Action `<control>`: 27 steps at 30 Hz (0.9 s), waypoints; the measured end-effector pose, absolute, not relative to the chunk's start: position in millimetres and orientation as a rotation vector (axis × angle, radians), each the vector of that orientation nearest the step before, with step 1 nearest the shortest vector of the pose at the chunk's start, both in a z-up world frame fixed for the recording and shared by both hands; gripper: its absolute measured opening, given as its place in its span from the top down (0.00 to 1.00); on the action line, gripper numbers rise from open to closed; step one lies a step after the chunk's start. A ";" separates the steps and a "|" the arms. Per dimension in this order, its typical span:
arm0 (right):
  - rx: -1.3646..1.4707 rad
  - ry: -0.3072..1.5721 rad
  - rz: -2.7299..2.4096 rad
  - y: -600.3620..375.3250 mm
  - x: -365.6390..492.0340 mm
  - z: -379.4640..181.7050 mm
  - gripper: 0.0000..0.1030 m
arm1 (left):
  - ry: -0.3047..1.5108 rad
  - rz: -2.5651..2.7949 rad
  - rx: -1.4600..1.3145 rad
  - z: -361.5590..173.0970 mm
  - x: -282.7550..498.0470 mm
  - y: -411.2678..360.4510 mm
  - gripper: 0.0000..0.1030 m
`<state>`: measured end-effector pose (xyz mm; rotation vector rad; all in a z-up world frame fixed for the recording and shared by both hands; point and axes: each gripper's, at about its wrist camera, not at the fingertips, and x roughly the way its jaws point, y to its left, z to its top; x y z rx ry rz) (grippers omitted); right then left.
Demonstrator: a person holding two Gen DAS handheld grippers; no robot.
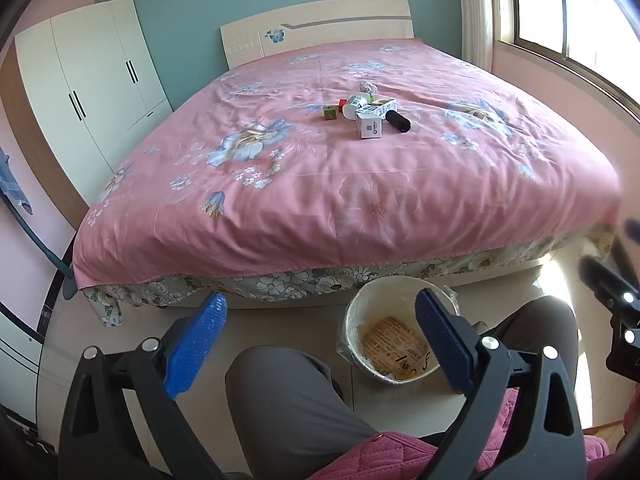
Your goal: Collect trash
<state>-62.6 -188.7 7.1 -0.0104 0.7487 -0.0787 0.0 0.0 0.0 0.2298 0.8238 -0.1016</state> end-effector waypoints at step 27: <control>-0.014 0.742 -0.079 -188.5 -62.6 10.8 0.06 | 0.828 -0.129 0.216 4.7 1.5 1.4 0.06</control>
